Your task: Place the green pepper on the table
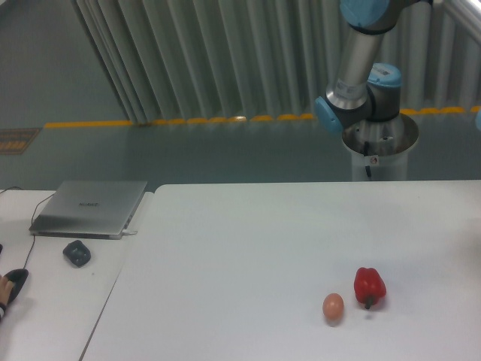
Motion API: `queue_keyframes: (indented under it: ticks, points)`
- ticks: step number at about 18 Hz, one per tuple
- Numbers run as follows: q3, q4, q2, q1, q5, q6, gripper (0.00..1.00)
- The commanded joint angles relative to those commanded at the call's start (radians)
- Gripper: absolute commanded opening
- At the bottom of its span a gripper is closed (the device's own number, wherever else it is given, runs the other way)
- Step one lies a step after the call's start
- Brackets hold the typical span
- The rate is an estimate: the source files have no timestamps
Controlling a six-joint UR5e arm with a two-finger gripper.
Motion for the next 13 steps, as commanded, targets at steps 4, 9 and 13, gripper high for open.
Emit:
queue_keyframes:
  ticks: [4,9,13]
  points:
    - [0.000,0.000,0.000,-0.003,0.002,-0.035,0.73]
    - [0.011,-0.006,0.002,-0.006,0.003,-0.034,0.44]
    - [0.058,-0.073,0.009,-0.006,0.011,-0.023,0.39]
